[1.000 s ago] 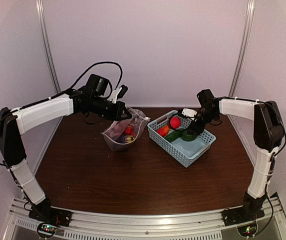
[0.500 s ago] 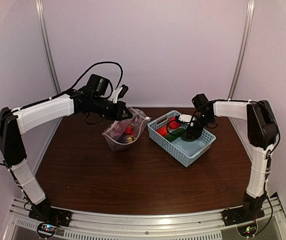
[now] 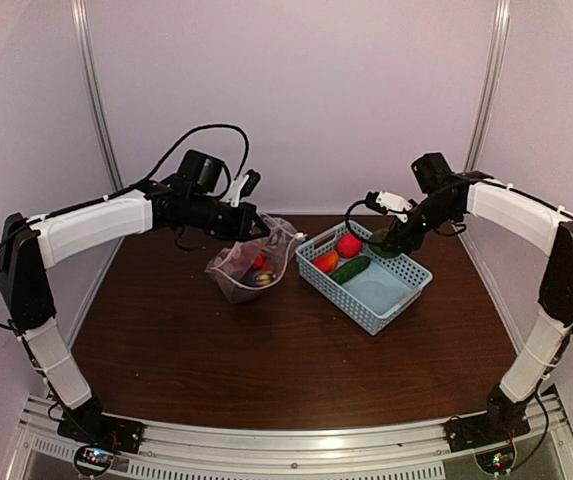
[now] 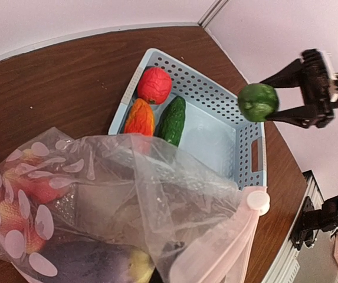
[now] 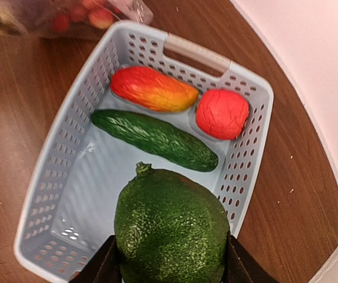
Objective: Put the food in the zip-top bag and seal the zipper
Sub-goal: Pick up the fake fruit from the bin, then place the fake fruit in the zipper food storage bag.
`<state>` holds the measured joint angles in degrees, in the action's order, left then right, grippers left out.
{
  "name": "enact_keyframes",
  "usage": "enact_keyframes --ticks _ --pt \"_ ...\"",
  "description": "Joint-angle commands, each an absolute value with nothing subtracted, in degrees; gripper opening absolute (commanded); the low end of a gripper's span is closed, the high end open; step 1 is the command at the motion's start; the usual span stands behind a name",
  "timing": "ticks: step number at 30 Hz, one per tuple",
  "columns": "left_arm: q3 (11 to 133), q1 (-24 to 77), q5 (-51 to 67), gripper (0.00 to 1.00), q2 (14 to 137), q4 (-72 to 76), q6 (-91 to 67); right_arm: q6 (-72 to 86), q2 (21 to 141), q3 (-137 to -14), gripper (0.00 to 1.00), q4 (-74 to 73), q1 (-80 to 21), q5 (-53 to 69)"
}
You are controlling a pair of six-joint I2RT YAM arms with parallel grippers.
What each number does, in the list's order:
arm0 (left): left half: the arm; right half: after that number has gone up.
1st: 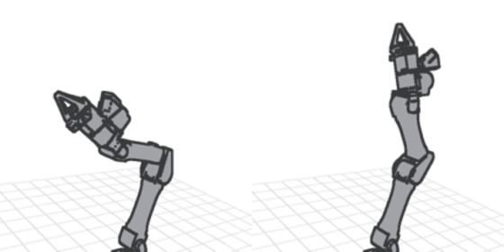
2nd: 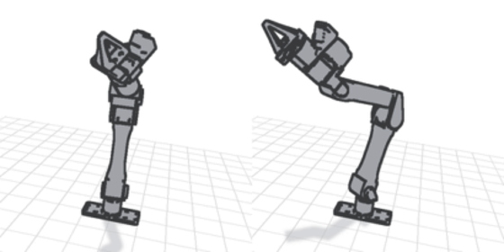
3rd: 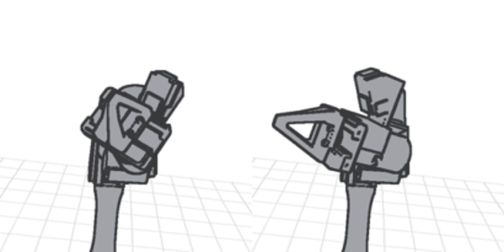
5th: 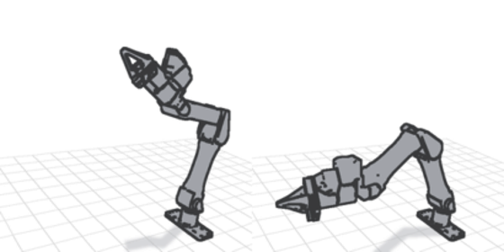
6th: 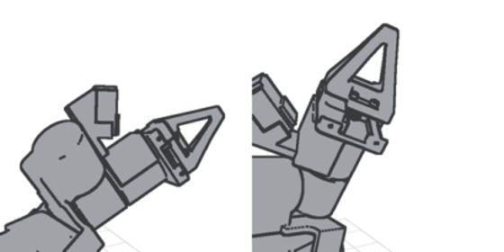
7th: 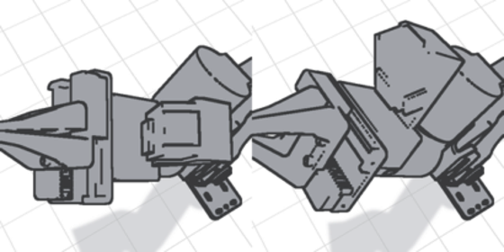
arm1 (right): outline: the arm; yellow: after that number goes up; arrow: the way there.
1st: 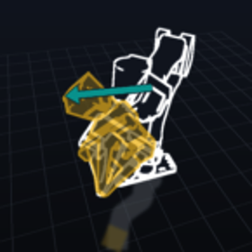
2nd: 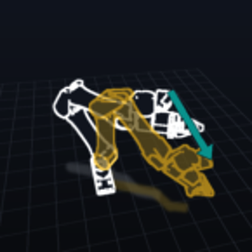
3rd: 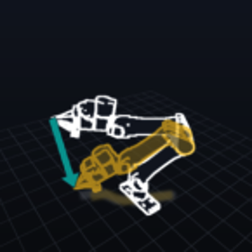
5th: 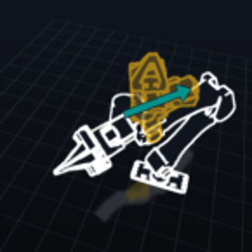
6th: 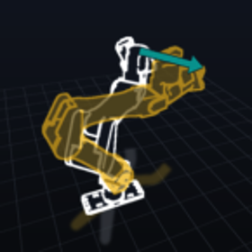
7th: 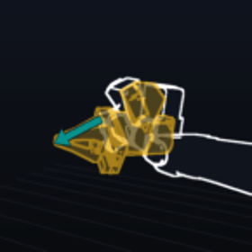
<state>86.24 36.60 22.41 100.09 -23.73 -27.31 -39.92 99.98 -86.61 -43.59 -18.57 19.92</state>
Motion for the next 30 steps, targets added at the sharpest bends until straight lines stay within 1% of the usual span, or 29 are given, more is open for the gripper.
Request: enact_keyframes --ticks 1,4,7,13,14,16,17,20,23,25,30 --pt "85.95 37.51 20.26 0.00 101.15 -19.28 -30.33 -36.36 91.56 -85.71 0.41 -47.49 -18.85 33.70" --pt "85.17 37.93 19.96 0.00 101.09 -17.10 -32.76 -33.62 86.35 -85.56 0.37 -45.71 -18.97 42.65" --pt "84.45 38.51 19.63 0.00 101.08 -15.05 -34.48 -27.97 82.54 -84.18 0.33 -39.03 -19.44 46.86" --pt "84.28 39.02 18.56 0.00 101.00 -12.66 -37.81 -21.48 85.74 -89.79 0.30 -36.19 -22.72 54.57" --pt "84.36 39.10 18.46 0.00 100.94 -12.35 -38.28 -20.69 86.23 -90.18 0.28 -35.08 -24.13 54.38" --pt "84.37 39.11 18.30 0.00 100.84 -11.71 -38.91 -19.60 87.39 -91.25 0.20 -33.44 -27.55 51.28" --pt "84.25 39.11 18.33 0.00 100.65 -11.26 -39.20 -19.47 88.20 -91.78 0.19 -32.87 -29.14 50.56" --pt "84.77 39.11 18.26 0.00 100.46 -10.68 -39.35 -21.52 91.27 -94.60 0.18 -33.63 -33.78 49.35" --pt "86.18 39.11 19.48 0.00 100.55 -10.89 -39.38 -24.94 93.87 -96.88 0.19 -34.94 -37.81 45.03" --pt "86.98 39.11 20.01 0.00 100.46 -11.61 -39.38 -25.40 94.77 -96.67 0.19 -33.20 -39.27 43.01" --pt "86.93 39.11 20.62 0.00 99.40 -12.14 -39.27 -26.27 98.86 -94.34 0.21 -28.16 -41.32 42.95"
